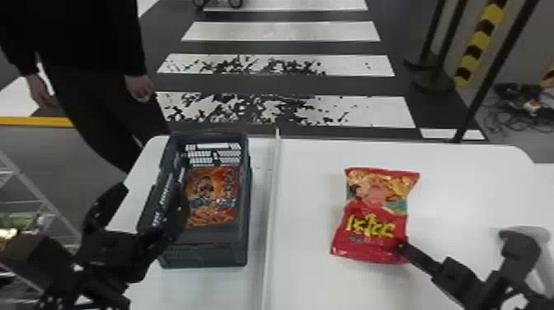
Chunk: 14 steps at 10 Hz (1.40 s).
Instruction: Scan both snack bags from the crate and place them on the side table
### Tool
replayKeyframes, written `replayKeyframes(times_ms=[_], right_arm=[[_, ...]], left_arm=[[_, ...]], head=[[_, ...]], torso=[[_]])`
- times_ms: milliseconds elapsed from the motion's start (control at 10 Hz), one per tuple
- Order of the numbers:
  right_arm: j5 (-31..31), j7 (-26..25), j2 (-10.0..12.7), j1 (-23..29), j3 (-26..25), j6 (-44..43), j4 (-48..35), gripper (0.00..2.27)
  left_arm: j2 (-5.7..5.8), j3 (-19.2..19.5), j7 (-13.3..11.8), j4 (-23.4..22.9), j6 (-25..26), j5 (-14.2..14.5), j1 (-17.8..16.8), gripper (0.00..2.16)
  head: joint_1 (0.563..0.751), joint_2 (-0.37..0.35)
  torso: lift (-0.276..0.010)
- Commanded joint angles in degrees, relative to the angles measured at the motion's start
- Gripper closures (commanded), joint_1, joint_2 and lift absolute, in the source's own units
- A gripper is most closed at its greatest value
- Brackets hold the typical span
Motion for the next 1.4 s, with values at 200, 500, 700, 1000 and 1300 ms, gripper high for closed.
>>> replayKeyframes(times_ms=[200, 500, 700, 1000, 1300], right_arm=[[4.98, -2.85, -0.09, 2.51, -1.60, -2.18, -9.83, 2.24], [25.98, -8.65, -0.62, 4.88, 3.41, -7.98, -20.46, 2.24], [45.41, -10.67, -0.62, 6.02, 11.14, -10.27, -23.01, 2.24], [68.52, -12.96, -0.35, 6.64, 19.93, -14.84, -21.96, 2.24], [91.29, -13.84, -0.35, 8.04, 27.31, -17.65, -17.74, 2.24]], left_arm=[[0.00, 0.00, 0.00, -0.09, 0.00, 0.00, 0.11, 0.02], [0.00, 0.35, -0.18, -0.26, -0.35, 0.09, 0.28, 0.02], [0.00, 0.44, -0.44, -0.26, -0.35, 0.18, 0.37, 0.02], [0.00, 0.70, -0.70, 0.00, -0.35, 0.62, 0.28, 0.02], [0.00, 0.70, -0.79, 0.27, -0.35, 0.62, 0.19, 0.02]], head=[[0.695, 0.042], [0.695, -0.023], [0.695, -0.052], [0.695, -0.033], [0.695, -0.012]], torso=[[-0.098], [-0.098], [-0.098], [-0.098], [-0.098]])
